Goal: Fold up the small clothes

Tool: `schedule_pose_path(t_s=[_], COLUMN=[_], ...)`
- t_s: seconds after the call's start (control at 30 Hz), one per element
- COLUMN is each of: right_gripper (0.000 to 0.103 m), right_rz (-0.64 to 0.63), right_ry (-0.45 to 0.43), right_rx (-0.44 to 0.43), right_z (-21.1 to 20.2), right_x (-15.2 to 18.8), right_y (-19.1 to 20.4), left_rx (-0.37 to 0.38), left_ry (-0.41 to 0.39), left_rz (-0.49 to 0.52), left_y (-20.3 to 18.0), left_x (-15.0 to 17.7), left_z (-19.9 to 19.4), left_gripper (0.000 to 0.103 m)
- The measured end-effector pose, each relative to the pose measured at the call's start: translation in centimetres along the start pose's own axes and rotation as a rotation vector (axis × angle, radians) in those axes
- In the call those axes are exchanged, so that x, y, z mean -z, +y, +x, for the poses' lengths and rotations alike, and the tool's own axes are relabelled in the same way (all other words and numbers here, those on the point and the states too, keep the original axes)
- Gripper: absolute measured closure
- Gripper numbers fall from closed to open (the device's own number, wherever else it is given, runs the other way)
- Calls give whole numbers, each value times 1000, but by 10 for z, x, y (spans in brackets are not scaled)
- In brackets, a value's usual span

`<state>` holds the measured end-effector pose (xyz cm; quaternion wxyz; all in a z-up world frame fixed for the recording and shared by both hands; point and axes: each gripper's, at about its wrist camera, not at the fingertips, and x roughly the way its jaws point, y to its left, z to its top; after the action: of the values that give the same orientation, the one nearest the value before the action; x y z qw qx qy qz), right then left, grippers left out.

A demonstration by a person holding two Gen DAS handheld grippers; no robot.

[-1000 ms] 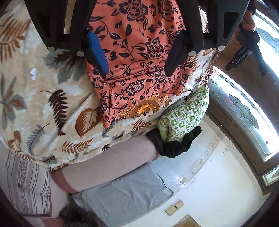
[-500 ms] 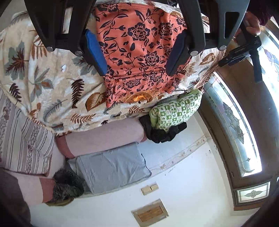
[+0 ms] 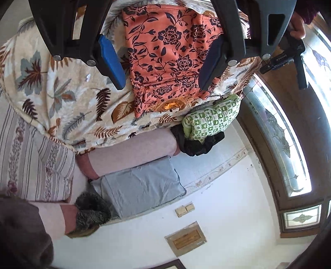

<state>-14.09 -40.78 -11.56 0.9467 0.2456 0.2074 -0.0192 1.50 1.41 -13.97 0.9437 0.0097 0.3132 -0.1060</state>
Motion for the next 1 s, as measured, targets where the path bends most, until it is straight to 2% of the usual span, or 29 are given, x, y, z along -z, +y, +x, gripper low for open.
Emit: schedule_pose_path(t_s=[0.07,0.23,0.37,0.43,0.5,0.67,0.77,0.87,0.93,0.97,1.0], right_gripper=[27,27,27,27,27,27,27,27,27,28,29], right_rz=[73,230,322,368,401,353,321,298,265,248,234], right_ry=[45,184,258,295,325,424,459,479,478,479,480], right_rx=[-17,-25,9,9,-10,7,19,17,27,29,27], right_z=[21,77,104,115,126,158,172,182,185,186,186], right_x=[7,40,64,71,79,105,117,123,125,125,125], right_y=[-21,-68,-103,-118,-125,-116,-111,-106,-101,-99,-97], left_rx=[-51,-121,-118,-85,-55,13,75,169,137,149,161], left_ry=[59,244,332,326,328,323,345,385,360,358,361], left_rz=[-9,-122,-266,-296,-274,-220,-201,-161,-81,-62,-53], left_y=[22,89,131,139,139,131,124,108,95,92,90], left_x=[14,56,84,92,93,91,95,103,106,107,107], left_z=[14,59,86,92,101,128,147,162,163,162,161], left_gripper=[0,0,1,12,33,36,35,34,35,41,51])
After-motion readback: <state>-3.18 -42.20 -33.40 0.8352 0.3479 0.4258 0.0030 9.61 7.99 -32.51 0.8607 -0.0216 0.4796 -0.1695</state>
